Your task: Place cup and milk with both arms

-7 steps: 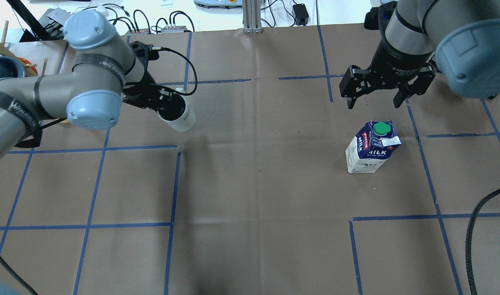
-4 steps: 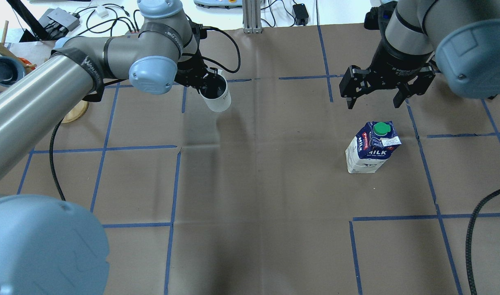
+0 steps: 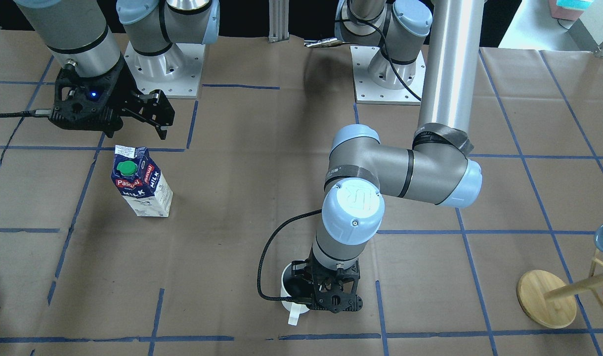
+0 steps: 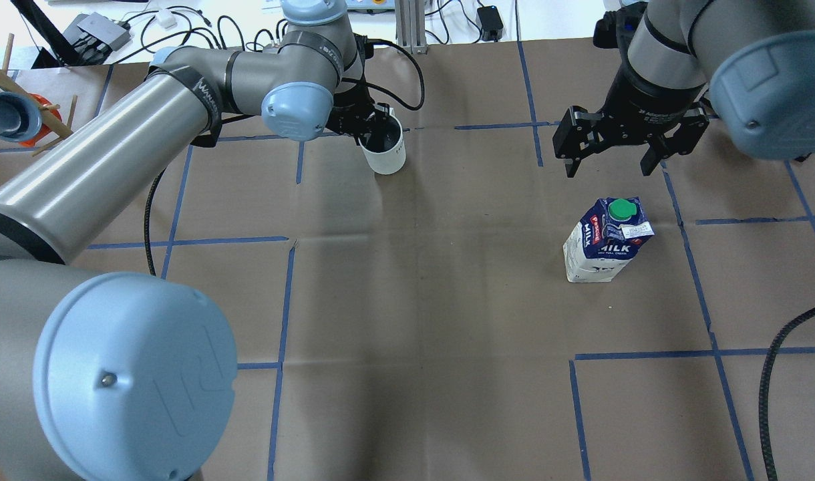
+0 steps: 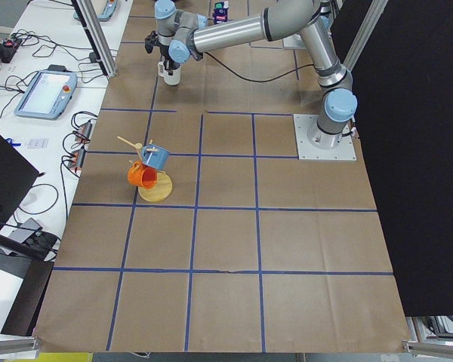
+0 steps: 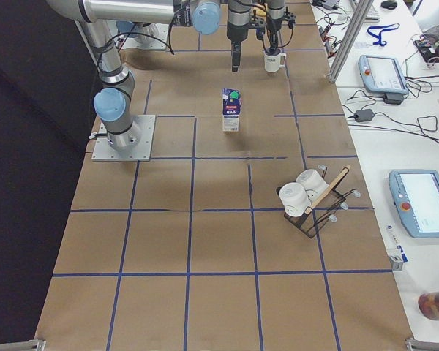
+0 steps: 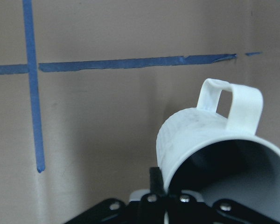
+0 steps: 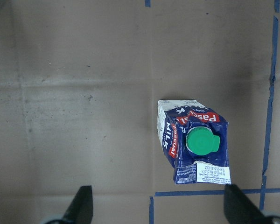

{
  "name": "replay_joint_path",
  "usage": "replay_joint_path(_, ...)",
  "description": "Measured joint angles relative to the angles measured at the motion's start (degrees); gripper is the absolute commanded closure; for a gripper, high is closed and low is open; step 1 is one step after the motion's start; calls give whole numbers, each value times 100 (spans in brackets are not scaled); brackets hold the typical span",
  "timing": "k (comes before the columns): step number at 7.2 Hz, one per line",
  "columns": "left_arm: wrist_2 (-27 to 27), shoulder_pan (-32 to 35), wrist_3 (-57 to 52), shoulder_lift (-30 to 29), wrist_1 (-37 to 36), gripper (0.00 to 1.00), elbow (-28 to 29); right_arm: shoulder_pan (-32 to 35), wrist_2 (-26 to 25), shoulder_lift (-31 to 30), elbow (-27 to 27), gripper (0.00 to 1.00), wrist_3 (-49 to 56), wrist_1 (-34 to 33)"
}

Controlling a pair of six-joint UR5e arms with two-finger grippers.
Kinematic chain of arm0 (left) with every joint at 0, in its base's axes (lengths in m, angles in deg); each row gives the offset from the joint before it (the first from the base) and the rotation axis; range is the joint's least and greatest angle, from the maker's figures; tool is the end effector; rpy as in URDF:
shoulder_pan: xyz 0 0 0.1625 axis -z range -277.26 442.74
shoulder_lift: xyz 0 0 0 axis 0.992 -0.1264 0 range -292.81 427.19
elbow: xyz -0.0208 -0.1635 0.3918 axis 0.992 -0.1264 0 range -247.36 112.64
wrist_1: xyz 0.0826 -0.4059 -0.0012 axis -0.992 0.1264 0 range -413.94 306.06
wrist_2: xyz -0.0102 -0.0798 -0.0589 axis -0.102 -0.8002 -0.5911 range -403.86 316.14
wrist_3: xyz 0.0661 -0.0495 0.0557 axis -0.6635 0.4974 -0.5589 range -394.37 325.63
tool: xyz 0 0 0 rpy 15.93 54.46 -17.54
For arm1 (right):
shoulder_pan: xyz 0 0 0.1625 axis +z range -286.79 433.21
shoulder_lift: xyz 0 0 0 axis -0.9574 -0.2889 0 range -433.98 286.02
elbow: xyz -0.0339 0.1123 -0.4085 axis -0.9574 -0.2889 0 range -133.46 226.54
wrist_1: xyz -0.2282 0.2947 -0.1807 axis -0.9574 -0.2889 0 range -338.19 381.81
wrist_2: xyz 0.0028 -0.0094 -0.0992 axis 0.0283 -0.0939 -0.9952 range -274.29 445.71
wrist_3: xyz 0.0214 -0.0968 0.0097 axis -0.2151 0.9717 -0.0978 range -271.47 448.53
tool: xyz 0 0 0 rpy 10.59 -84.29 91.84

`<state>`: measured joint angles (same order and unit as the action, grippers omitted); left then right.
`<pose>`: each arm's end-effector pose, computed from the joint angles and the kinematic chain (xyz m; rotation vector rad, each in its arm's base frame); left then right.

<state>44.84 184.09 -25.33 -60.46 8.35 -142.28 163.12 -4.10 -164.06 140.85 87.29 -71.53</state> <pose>-0.2765 -0.6890 0.2583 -0.0639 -3.1000 0.1310 0.1330 -0.4889 0.4574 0.0363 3.1381 0.0244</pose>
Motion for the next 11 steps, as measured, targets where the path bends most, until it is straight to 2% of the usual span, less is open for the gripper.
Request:
replay_joint_path(3, 18, 26, 18, -87, 39, 90, 23, 0, 7, 0, -2, 0, 0, 0)
replay_joint_path(4, 18, 30, 19, -117, 43, 34, 27, 0, 7, 0, -5, 0, 0, 0)
replay_joint_path(7, 16, 33, 19, -145, 112, 1, 45, -1, -1, 1, -9, 0, 0, 0)
replay_joint_path(9, 5, 22, 19, -107, 138, 0, 59, -89, -38, 7, 2, 0, 88, 0)
replay_joint_path(11, -21, -36, -28, 170, 349, 0, 69, -423, -51, -118, 84, 0, 550, 57)
